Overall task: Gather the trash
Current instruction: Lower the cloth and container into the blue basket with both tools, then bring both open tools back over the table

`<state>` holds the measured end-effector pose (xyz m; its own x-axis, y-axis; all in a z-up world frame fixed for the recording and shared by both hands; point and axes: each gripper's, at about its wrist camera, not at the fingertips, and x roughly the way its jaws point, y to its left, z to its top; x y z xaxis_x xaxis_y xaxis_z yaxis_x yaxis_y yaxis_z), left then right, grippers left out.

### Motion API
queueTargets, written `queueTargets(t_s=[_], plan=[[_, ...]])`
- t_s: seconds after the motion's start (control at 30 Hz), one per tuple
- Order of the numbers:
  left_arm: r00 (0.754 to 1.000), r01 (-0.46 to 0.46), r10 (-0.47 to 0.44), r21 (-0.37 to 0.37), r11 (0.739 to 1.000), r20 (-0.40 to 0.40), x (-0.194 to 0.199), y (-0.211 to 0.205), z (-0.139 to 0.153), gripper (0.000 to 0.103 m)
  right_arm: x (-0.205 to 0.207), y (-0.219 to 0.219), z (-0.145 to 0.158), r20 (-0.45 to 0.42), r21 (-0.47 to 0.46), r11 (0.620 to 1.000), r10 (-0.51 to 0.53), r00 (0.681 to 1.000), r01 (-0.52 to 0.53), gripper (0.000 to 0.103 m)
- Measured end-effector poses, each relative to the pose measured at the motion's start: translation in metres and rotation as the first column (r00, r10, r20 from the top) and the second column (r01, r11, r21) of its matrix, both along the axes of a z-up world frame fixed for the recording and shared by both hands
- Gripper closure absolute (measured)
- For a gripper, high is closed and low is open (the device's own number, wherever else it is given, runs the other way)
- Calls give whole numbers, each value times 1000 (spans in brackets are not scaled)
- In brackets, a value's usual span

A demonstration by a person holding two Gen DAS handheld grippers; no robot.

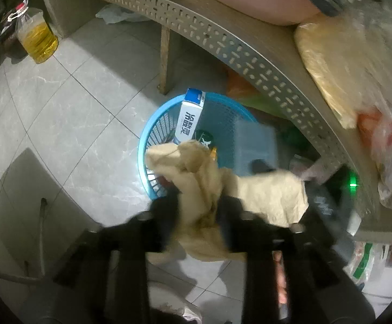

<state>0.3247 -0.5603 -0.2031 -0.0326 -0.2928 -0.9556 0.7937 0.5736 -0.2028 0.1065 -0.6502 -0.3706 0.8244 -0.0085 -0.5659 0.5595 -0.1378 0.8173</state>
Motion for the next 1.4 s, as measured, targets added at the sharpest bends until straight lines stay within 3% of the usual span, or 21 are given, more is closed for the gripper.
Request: queueTargets(t_s=[0.03, 0.17, 0.47, 0.63, 0.83, 1.03, 1.4], plan=[[1000, 0, 0, -5, 1000, 7, 0, -2, 0, 57, 1, -1, -6, -10, 11, 1000, -7, 1000, 7, 14], [1000, 19, -18, -31, 999, 22, -5, 1, 9, 55, -3, 2, -23, -17, 32, 998, -59, 998, 60, 13], [999, 20, -14, -147, 989, 41, -11, 16, 44, 52, -7, -5, -20, -59, -20, 996, -87, 994, 86, 13], [997, 34, -21, -191, 981, 69, -18, 44, 75, 49, 0, -11, -19, -86, -73, 994, -91, 992, 85, 13], [985, 79, -39, -234, 969, 170, -32, 115, 131, 36, 18, -8, -21, -179, -147, 989, -24, 984, -3, 12], [969, 52, 19, -281, 958, 245, -41, 197, 175, 33, 10, -3, -3, -219, -240, 971, -32, 975, -22, 11], [938, -67, 179, -351, 934, 296, -68, 317, 197, 28, -39, 32, 26, -275, -326, 942, -16, 961, -78, 11]])
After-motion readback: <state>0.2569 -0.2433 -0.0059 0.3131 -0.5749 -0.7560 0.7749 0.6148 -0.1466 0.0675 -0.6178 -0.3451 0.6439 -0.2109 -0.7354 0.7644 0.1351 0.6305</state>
